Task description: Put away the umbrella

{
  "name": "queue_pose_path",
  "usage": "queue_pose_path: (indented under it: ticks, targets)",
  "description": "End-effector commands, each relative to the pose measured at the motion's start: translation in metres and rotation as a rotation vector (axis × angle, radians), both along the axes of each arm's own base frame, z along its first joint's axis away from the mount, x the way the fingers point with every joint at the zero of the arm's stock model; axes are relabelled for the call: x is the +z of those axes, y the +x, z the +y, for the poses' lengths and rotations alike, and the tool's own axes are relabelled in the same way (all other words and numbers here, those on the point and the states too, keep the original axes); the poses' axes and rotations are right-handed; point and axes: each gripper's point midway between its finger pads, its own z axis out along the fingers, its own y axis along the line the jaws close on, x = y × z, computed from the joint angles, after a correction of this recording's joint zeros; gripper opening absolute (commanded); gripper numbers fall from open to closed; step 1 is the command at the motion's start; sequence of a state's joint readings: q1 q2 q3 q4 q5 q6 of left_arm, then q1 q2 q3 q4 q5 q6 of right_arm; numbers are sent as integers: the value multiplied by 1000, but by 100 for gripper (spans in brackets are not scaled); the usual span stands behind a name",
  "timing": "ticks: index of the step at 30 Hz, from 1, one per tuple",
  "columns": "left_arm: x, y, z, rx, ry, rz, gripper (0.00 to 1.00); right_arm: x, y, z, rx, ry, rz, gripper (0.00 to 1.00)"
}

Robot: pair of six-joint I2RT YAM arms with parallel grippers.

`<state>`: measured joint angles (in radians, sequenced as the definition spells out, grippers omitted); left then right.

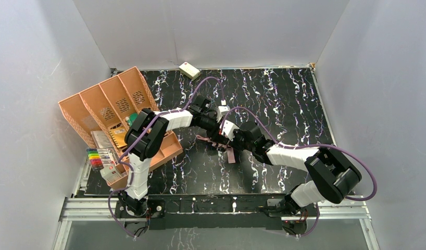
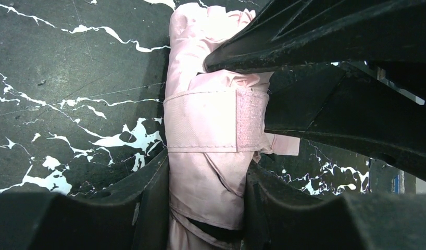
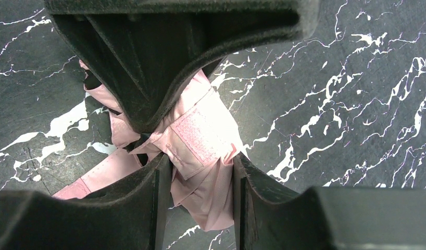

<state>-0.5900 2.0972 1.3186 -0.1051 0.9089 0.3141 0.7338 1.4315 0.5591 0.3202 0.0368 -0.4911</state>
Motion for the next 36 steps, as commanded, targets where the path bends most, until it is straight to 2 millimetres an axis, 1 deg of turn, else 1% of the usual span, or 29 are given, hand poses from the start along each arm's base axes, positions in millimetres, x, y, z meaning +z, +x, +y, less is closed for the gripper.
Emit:
queue_pose_path:
  ticks: [1, 2, 3, 4, 6, 8, 11, 12, 13, 14, 15, 16, 17, 18, 19, 20, 21, 22, 23, 24, 25, 27, 30, 33, 36]
  targets:
    - [-52, -45, 31, 4, 211, 190, 12, -43, -28, -35, -46, -142, 143, 39]
    - [-54, -46, 32, 8, 220, 192, 9, -41, -28, -35, -49, -135, 138, 44]
    - [-55, -47, 34, 14, 231, 195, 5, -37, -27, -34, -52, -127, 131, 47]
    - [-57, -48, 36, 19, 243, 200, 1, -30, -25, -33, -56, -111, 120, 56]
    - [-62, -49, 41, 38, 276, 203, 0, -17, -22, -31, -72, -80, 100, 65]
    - [-66, -52, 46, 52, 300, 212, 0, 0, -20, -29, -97, -43, 86, 71]
    - [-70, -56, 52, 91, 339, 233, 0, 29, -19, -29, -156, 11, 97, 76]
    - [-73, -55, 55, 113, 361, 234, 0, 43, -18, -29, -200, 59, 105, 77]
    - [-74, -55, 56, 133, 375, 242, 0, 50, -21, -31, -241, 86, 128, 77]
    - [-76, -53, 59, 164, 394, 246, 0, 62, -25, -31, -296, 151, 161, 77]
    - [-76, -52, 60, 199, 410, 250, 0, 70, -36, -33, -361, 229, 222, 78]
    - [-75, -51, 60, 220, 413, 249, 0, 73, -43, -39, -472, 285, 294, 78]
    - [-74, -50, 61, 247, 428, 238, 0, 75, -50, -48, -623, 344, 368, 78]
    - [-73, -50, 63, 280, 438, 229, 0, 72, -59, -54, -720, 374, 436, 80]
    - [-71, -48, 64, 328, 450, 205, 0, 69, -68, -53, -821, 470, 520, 81]
    - [-72, -49, 67, 371, 470, 201, 0, 66, -71, -52, -869, 526, 552, 82]
    - [-71, -46, 70, 429, 487, 169, 0, 60, -74, -52, -929, 593, 589, 82]
    - [-70, -43, 73, 489, 508, 134, 0, 51, -76, -55, -1012, 673, 622, 82]
    - [-69, -45, 75, 539, 515, 112, 0, 41, -79, -59, -1090, 722, 652, 81]
    - [-64, -42, 77, 611, 534, 21, 0, 37, -80, -57, -1118, 781, 685, 81]
    - [-63, -45, 77, 637, 549, -28, 0, 35, -81, -53, -1120, 814, 709, 80]
    - [-61, -47, 79, 725, 565, -110, 0, 23, -87, -53, -1176, 866, 767, 74]
    - [-61, -52, 77, 750, 570, -149, 0, 11, -93, -53, -1210, 893, 818, 67]
    - [-63, -59, 73, 749, 584, -179, 0, 3, -96, -47, -1217, 941, 879, 60]
    - [-64, -64, 70, 744, 597, -213, 0, -7, -98, -50, -1259, 947, 907, 57]
